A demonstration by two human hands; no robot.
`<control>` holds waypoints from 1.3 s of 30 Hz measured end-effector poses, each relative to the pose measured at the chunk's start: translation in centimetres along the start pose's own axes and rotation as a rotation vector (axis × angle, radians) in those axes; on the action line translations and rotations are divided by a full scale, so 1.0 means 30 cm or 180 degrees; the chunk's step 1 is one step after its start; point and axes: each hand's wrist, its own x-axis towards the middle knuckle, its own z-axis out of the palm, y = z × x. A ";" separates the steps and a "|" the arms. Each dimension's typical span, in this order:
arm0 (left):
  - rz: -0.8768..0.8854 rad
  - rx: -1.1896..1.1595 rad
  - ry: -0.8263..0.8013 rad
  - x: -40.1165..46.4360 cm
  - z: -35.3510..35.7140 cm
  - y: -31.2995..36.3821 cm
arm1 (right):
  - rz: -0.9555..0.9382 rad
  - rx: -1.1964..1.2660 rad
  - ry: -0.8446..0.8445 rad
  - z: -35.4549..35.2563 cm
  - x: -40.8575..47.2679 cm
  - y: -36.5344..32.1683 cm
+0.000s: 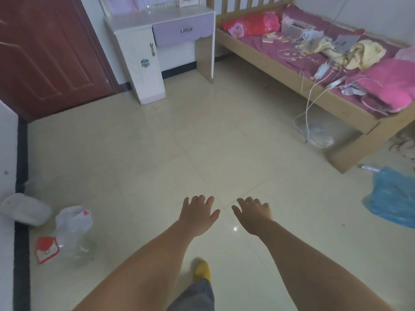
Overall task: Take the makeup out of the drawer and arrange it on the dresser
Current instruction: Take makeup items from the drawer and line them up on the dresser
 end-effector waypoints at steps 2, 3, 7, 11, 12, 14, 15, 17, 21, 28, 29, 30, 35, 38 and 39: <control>0.0046 0.0037 0.0024 0.123 -0.073 -0.050 | 0.0047 0.0045 0.0035 -0.081 0.113 -0.008; 0.0047 0.0031 0.0027 0.182 -0.106 -0.073 | 0.0044 0.0060 0.0052 -0.120 0.167 -0.012; 0.0036 -0.0003 0.0017 0.403 -0.215 -0.143 | 0.0024 0.0037 0.0131 -0.260 0.382 -0.006; 0.0041 -0.0011 -0.0019 0.650 -0.294 -0.196 | -0.0062 -0.0002 0.0080 -0.366 0.631 0.018; 0.0046 -0.0008 -0.0017 0.720 -0.313 -0.207 | -0.0093 -0.0029 0.0074 -0.393 0.703 0.029; 0.0018 -0.0010 -0.0015 0.873 -0.351 -0.227 | -0.0141 -0.0075 0.0071 -0.451 0.858 0.059; -0.0014 -0.0007 0.0001 0.951 -0.374 -0.235 | -0.0166 -0.0108 0.0076 -0.483 0.936 0.079; -0.0110 -0.0052 0.0023 1.114 -0.432 -0.247 | -0.0229 -0.0166 0.0073 -0.559 1.099 0.127; -0.0253 -0.0232 0.0089 1.410 -0.568 -0.254 | -0.0357 -0.0326 0.0061 -0.735 1.398 0.225; -0.0438 -0.0401 -0.0027 1.853 -0.768 -0.338 | -0.0573 -0.0449 -0.0133 -0.954 1.865 0.284; -0.0451 -0.0389 -0.0045 1.923 -0.790 -0.362 | -0.0604 -0.0462 -0.0149 -0.980 1.941 0.283; -0.0454 -0.0386 -0.0067 1.996 -0.814 -0.389 | -0.0621 -0.0471 -0.0145 -1.007 2.021 0.282; -0.0417 -0.0393 -0.0020 2.406 -1.003 -0.545 | -0.0578 -0.0367 -0.0132 -1.234 2.447 0.253; -0.0384 -0.0289 0.0116 2.642 -1.154 -0.643 | -0.0532 -0.0331 -0.0023 -1.397 2.674 0.241; -0.0390 -0.0277 0.0133 2.720 -1.200 -0.677 | -0.0503 -0.0281 -0.0018 -1.448 2.746 0.241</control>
